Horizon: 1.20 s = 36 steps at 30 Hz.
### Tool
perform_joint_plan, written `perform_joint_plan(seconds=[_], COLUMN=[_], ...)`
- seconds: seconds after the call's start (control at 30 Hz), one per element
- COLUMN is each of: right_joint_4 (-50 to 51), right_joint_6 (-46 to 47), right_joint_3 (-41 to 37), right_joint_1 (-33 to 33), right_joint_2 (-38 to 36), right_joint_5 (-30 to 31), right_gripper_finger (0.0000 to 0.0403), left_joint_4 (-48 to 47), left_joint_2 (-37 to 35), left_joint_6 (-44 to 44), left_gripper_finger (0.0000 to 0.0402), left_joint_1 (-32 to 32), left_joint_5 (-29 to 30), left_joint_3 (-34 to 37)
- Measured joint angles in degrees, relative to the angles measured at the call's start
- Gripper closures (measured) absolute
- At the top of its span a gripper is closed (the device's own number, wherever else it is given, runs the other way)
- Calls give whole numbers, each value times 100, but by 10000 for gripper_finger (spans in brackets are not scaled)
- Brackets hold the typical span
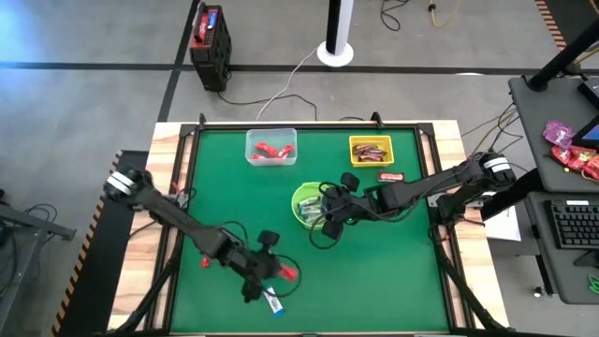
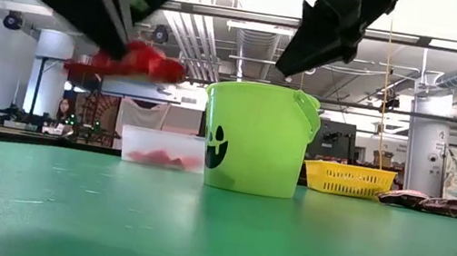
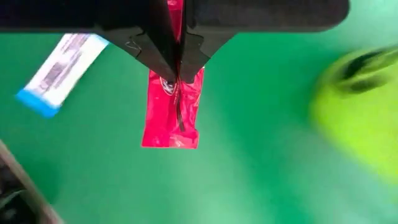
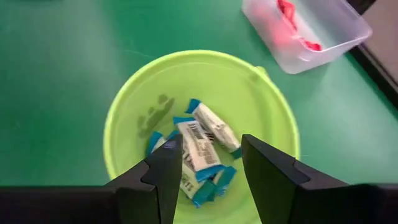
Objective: Sort candy by brand, put in halloween buckets
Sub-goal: Put the red chocolate into the transparent bin
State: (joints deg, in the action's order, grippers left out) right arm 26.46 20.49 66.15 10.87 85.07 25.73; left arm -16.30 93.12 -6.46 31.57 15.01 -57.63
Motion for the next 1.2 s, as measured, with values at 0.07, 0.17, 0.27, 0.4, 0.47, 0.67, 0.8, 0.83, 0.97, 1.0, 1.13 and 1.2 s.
perform_joint_plan(seconds=[0.07, 0.17, 0.27, 0.4, 0.47, 0.67, 0.8, 0.83, 0.97, 1.0, 1.13, 1.2], right_joint_4=[131, 122, 115, 114, 118, 118, 120, 120, 120, 118, 118, 118], right_joint_6=[56, 59, 53, 48, 42, -13, -15, -15, -7, -4, 60, 83], right_joint_3=[0, 0, 0, 0, 0, 0, 0, 0, 0, 0, 0, 0], right_joint_1=[0, 0, 0, 0, 0, 0, 0, 0, -2, -2, -2, -2], right_joint_2=[-111, -265, -354, -390, -390, -390, -390, -390, -390, -390, -390, -390], right_joint_5=[59, 190, 277, 285, 284, 285, 285, 285, 285, 285, 286, 285], right_gripper_finger=[248, 247, 245, 248, 248, 247, 250, 250, 248, 247, 249, 251], left_joint_4=[-523, -1358, -1876, -1979, -1962, -1184, -848, -822, -812, -813, -741, -714], left_joint_2=[-409, -1021, -1592, -2134, -2278, -2283, -2072, -2002, -1656, -1554, -1167, -998], left_joint_6=[8, 44, 321, 1118, 1642, 2802, 3144, 3203, 3482, 3568, 3872, 3918], left_gripper_finger=[401, 401, 401, 401, 401, 401, 401, 401, 401, 401, 401, 401], left_joint_1=[-43, -263, -780, -2108, -2905, -5388, -6535, -6715, -7116, -7144, -7228, -7244], left_joint_5=[461, 1277, 1850, 2007, 1921, 13, -1083, -1242, -1556, -1556, -1564, -1557], left_joint_3=[34, 53, 55, 105, 115, 123, 123, 123, 123, 123, 123, 123])
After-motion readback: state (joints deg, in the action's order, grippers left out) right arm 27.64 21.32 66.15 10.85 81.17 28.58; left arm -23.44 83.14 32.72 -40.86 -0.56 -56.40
